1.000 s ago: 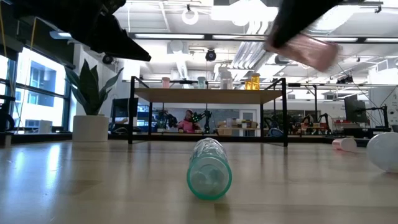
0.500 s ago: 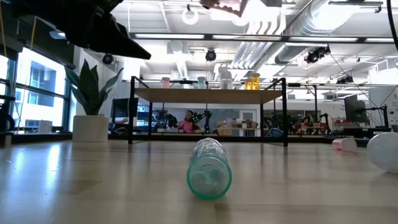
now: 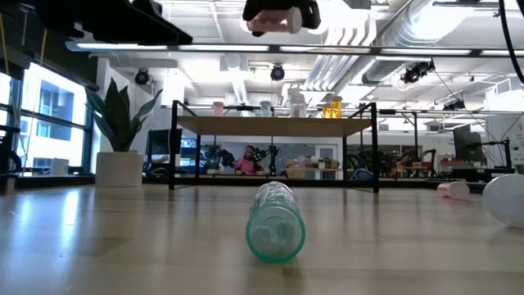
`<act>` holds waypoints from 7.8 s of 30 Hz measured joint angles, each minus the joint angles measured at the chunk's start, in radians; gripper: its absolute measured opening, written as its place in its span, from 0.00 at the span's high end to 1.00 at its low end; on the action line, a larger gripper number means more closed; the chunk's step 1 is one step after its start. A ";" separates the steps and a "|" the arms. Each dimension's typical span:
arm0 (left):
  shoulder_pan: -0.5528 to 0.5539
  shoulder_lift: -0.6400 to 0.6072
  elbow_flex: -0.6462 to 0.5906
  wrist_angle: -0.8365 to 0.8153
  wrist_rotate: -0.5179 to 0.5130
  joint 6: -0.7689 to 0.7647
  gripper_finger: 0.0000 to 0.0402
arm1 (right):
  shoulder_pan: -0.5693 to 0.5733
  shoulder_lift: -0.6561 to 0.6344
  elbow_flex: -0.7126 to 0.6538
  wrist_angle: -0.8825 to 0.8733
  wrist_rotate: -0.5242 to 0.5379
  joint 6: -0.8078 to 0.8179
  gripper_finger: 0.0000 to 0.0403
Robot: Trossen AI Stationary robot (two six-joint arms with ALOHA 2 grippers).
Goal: Pick and place medicine bottles onto shelf by color
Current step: Put the bottom pink pill bottle aligned with the other pink pill bottle on the shelf
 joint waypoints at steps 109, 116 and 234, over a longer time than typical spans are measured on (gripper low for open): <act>-0.109 0.782 0.476 0.748 -0.544 1.404 0.65 | -0.005 -0.065 -0.001 -0.050 -0.179 0.505 0.79; -0.088 0.782 0.476 0.750 -0.479 1.408 0.65 | -0.004 -0.066 -0.001 -0.037 -0.159 0.529 0.79; 0.252 0.331 -0.024 1.029 0.319 -0.344 0.77 | 0.129 -0.504 -1.162 1.504 0.468 -0.769 0.60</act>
